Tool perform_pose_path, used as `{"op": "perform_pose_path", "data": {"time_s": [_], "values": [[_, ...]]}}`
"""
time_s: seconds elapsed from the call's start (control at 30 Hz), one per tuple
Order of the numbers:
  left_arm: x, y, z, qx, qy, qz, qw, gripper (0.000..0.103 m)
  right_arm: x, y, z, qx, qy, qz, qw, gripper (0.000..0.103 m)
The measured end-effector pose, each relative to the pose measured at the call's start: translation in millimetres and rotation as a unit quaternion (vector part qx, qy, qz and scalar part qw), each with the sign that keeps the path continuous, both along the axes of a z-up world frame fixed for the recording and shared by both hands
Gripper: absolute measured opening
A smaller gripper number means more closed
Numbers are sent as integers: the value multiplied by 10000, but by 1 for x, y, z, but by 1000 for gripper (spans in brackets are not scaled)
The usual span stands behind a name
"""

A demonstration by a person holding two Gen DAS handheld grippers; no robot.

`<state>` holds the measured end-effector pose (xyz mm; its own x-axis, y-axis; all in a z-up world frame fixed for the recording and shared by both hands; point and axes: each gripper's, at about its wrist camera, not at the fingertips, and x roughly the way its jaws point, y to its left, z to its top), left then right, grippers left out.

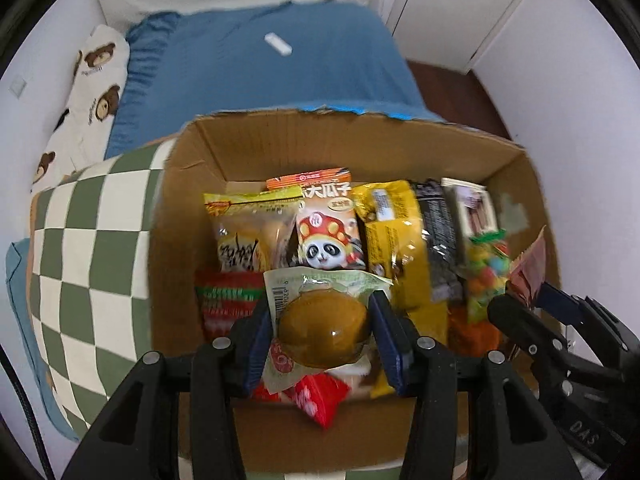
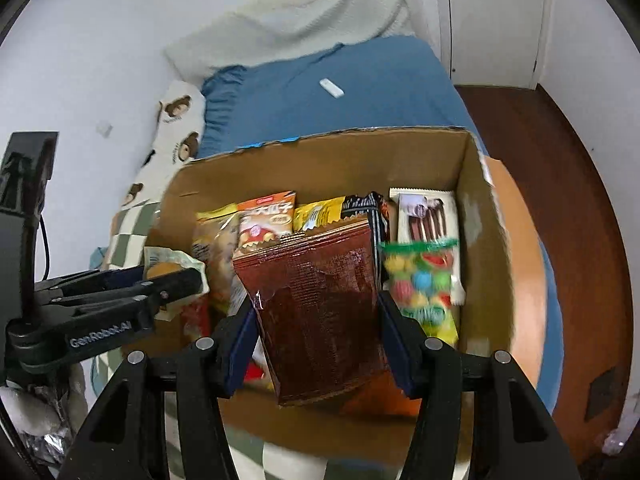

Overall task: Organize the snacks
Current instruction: 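Carry both snacks into the box and open both tools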

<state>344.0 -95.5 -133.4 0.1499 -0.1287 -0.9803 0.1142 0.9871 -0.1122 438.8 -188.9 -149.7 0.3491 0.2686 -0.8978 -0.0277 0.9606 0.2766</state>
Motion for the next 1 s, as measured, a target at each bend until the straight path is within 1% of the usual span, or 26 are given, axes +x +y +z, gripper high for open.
{"op": "perform_pose_path", "data": {"time_s": [0.07, 0.13, 0.2, 0.3, 0.33, 0.37, 0.4, 0.43, 0.47, 0.5, 0.53, 0.57, 0.63, 0.67, 0.7, 0.77, 0.87, 1.0], "values": [[17, -2, -16, -98, 309, 71, 9995, 45, 17, 5, -12, -86, 140, 22, 9999, 59], [26, -5, -26, -231, 531, 102, 9983, 45, 30, 11, -23, -147, 266, 41, 9995, 59], [36, -7, -37, -347, 743, 120, 9966, 46, 33, 12, -32, -159, 388, 15, 9991, 59], [46, -11, -52, -396, 1050, 123, 9936, 45, 42, 12, -49, -89, 608, -51, 9981, 60], [47, -11, -55, -371, 1106, 143, 9931, 45, 45, 12, -52, -78, 660, -63, 9978, 62], [48, -11, -56, -324, 1087, 159, 9934, 46, 47, 11, -58, -81, 749, -90, 9971, 65], [48, -11, -56, -282, 1053, 159, 9939, 52, 48, 11, -60, -76, 806, -99, 9967, 68], [49, -11, -55, -238, 984, 168, 9947, 58, 49, 11, -63, -68, 849, -86, 9963, 78], [49, -10, -53, -188, 921, 172, 9954, 71, 50, 12, -66, -146, 880, -62, 9960, 89], [49, -9, -52, -194, 911, 168, 9955, 75, 50, 13, -67, -250, 886, -34, 9958, 92], [48, -9, -51, -206, 907, 167, 9955, 75, 50, 15, -68, -351, 879, 3, 9955, 94], [47, -9, -50, -172, 879, 167, 9958, 76, 50, 15, -68, -452, 889, 0, 9950, 96], [45, -10, -46, -113, 774, 120, 9969, 84, 49, 16, -68, -561, 905, -26, 9943, 97], [43, -11, -43, 16, 693, 109, 9975, 94, 48, 15, -66, -560, 888, -38, 9945, 97], [43, -10, -40, 94, 619, 96, 9980, 96, 48, 15, -65, -617, 889, -46, 9941, 97], [41, -8, -33, 126, 508, 107, 9986, 97, 46, 13, -62, -756, 865, -85, 9933, 98], [35, -5, -24, 118, 377, 126, 9991, 97, 39, 6, -54, -794, 833, -159, 9932, 98], [23, -2, -12, 238, 146, 128, 9995, 97, 28, -1, -44, -934, 740, -239, 9926, 98]]}}
